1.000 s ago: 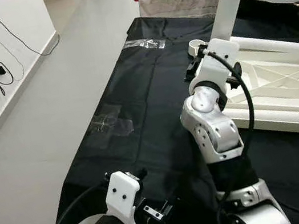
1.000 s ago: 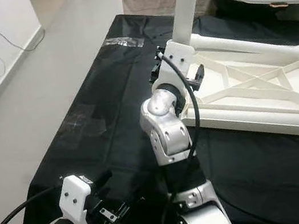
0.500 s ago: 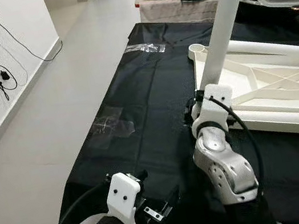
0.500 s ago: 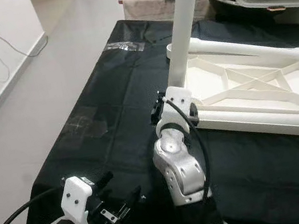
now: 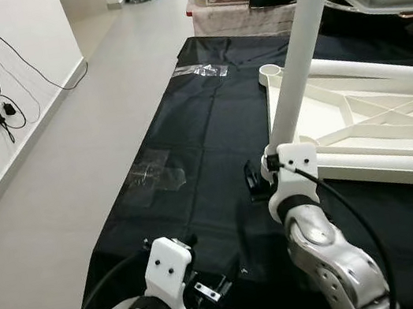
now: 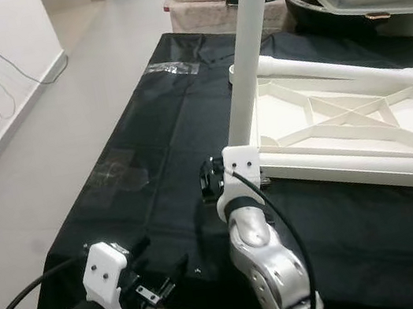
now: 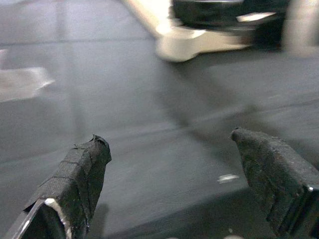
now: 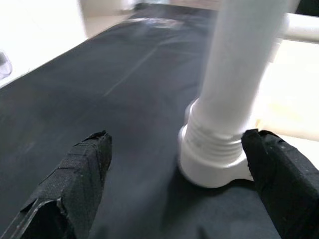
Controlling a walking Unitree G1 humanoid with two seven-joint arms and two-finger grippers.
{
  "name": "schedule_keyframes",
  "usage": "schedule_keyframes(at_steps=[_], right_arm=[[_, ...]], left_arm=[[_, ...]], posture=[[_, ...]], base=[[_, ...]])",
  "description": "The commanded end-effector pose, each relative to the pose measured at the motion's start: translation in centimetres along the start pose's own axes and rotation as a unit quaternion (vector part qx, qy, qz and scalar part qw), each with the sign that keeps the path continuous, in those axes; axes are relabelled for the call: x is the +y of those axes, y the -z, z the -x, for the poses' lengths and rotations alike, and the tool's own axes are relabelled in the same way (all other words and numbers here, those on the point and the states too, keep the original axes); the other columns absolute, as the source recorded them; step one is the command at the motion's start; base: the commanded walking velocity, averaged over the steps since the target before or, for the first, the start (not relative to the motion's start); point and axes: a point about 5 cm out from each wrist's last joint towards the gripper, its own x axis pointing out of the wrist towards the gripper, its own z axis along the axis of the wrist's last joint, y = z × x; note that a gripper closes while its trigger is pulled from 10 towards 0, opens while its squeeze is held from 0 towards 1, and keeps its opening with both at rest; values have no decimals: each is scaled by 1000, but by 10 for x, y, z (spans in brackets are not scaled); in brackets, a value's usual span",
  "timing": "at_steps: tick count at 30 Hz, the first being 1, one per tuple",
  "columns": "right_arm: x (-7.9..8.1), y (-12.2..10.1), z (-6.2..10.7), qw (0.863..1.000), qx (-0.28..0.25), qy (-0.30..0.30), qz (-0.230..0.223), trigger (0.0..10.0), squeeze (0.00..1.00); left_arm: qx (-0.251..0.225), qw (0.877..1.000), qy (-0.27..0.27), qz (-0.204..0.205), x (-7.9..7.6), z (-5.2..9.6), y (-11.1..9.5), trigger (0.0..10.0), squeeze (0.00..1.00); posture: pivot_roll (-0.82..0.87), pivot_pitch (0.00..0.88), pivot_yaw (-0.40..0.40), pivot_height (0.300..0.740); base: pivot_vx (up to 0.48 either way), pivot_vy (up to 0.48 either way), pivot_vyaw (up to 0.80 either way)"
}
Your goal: Building children table
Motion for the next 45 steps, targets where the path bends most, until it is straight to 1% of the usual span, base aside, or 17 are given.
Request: schedule_keyframes(at_steps=[1,7,15,19,21,22,24,25,28,29,32,35,36,38,39,41,45], right_arm=[[-1,3,7,999,-15,-42,19,10000,0],[-9,11,7,997,-17,-68,38,10000,0],[-24,9,-7,997,-21,-67,44,10000,0],[-28,9,-14,994,-16,-99,40,10000,0],[-31,10,-19,986,-6,-160,42,10000,0],[-31,10,-19,986,-6,-160,42,10000,0],[-33,10,-22,980,-2,-193,48,10000,0],[-41,4,-32,968,1,-244,55,10000,0],[-44,1,-38,964,5,-259,56,10000,0],[-47,-11,-54,947,16,-314,60,10000,0],[-47,-11,-54,947,16,-314,60,10000,0],[-45,-18,-62,936,19,-343,74,10000,0],[-38,-24,-70,909,39,-400,111,10000,0],[-36,-27,-74,888,56,-436,136,10000,0],[-36,-27,-74,888,56,-436,136,10000,0],[-37,-28,-78,873,69,-457,152,10000,0],[-38,-29,-82,868,77,-464,161,10000,0]], left_arm=[[13,999,-40,-23,5,-1,6,10000,0],[9,998,-49,-31,8,-4,7,10000,0],[15,998,-42,-36,6,-5,9,10000,0],[24,998,-47,-19,6,-6,11,10000,0],[24,998,-50,-15,5,-6,10,10000,0],[24,998,-50,-15,5,-6,10,10000,0],[23,998,-51,-16,4,-6,10,10000,0],[18,998,-51,-10,3,-5,9,10000,0],[19,998,-52,-9,3,-5,9,10000,0],[16,999,-50,-6,1,-4,8,10000,0],[16,999,-50,-6,1,-4,8,10000,0],[14,999,-47,-5,0,-3,8,10000,0],[12,999,-42,-4,-4,-2,6,10000,0],[10,999,-40,-3,-6,0,5,10000,0],[10,999,-40,-3,-6,0,5,10000,0],[10,999,-40,-1,-7,1,4,10000,0],[9,999,-41,1,-8,2,4,10000,0]], posture=[[78,121,-48,740],[80,115,-50,740],[79,113,-49,740],[82,116,-53,740],[81,122,-59,740],[81,122,-59,740],[81,122,-59,740],[81,125,-60,740],[81,125,-60,740],[85,126,-63,740],[85,126,-63,740],[86,130,-67,740],[93,140,-80,740],[98,149,-86,740],[98,149,-86,740],[98,153,-89,740],[98,156,-90,740]], base=[[0,0,0],[0,-231,0],[0,-447,0],[0,0,0],[0,0,0],[0,0,0],[0,0,0],[0,0,0],[0,0,0],[0,0,0],[0,0,0],[0,0,0],[0,0,0],[0,0,0],[0,0,0],[0,0,0],[0,0,0]])
